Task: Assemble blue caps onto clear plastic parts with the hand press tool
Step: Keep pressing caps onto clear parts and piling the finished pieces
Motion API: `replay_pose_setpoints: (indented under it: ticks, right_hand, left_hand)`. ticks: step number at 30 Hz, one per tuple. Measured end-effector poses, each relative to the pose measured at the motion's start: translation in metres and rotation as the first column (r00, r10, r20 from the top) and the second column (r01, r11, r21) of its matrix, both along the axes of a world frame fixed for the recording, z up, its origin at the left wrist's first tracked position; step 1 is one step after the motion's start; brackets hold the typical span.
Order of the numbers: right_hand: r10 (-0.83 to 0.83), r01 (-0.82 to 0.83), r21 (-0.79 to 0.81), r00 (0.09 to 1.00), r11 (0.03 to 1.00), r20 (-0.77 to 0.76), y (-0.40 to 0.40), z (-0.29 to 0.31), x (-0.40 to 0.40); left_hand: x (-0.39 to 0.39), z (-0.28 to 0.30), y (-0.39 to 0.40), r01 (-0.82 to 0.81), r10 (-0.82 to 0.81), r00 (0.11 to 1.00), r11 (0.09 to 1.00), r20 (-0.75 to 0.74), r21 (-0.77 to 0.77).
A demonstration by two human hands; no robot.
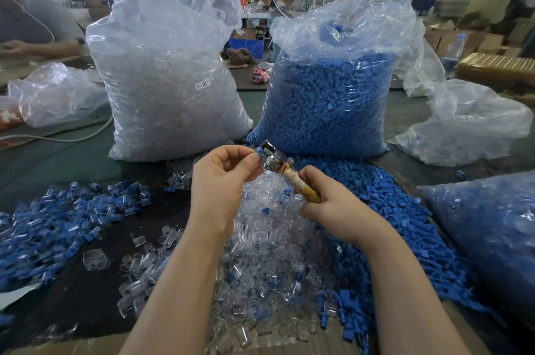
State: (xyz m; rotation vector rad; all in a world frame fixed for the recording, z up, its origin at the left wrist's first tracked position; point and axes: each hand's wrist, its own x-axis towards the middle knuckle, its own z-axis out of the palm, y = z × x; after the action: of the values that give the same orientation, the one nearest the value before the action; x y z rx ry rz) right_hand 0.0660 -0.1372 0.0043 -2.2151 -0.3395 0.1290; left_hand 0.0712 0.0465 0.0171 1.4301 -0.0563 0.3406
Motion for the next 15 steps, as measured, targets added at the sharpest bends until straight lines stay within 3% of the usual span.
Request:
replay_pose_setpoints:
  ticks: [15]
  right_hand:
    - [-0.027, 0.035, -0.12, 0.997, 0.992, 0.067, 0.0052, 0.0027, -0.0012]
  left_hand:
    - [-0.0005, 0.0018, 0.002, -0.006, 0.006, 0.998, 1.0, -0.062, 0.007]
